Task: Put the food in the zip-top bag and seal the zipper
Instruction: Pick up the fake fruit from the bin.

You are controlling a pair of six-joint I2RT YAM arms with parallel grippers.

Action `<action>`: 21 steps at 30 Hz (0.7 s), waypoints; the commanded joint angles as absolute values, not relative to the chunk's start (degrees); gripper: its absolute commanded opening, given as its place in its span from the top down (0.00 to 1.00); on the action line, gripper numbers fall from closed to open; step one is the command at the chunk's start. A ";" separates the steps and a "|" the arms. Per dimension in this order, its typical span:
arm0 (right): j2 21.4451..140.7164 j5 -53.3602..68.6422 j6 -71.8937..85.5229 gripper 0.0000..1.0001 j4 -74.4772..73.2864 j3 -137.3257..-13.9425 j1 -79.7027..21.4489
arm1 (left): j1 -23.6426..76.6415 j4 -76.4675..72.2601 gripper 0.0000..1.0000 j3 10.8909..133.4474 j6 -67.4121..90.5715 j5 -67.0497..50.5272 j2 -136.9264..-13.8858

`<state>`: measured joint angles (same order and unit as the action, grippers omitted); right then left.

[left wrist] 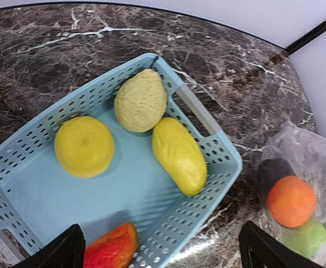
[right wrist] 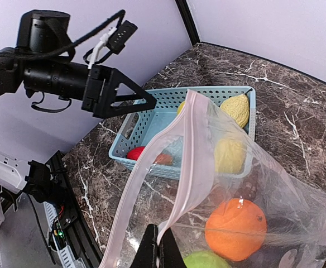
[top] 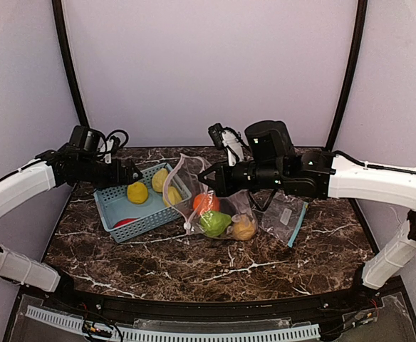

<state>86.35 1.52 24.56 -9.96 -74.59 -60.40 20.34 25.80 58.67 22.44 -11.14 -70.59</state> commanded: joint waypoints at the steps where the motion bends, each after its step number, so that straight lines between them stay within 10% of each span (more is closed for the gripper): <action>1: 85.78 1.76 25.25 1.00 -8.53 -74.44 -60.00 | 18.66 22.71 0.03 57.88 18.82 -5.61 -76.10; 21: 85.58 1.67 25.58 1.00 -8.50 -74.08 -59.73 | 14.58 14.27 0.03 63.22 17.01 -4.45 -97.57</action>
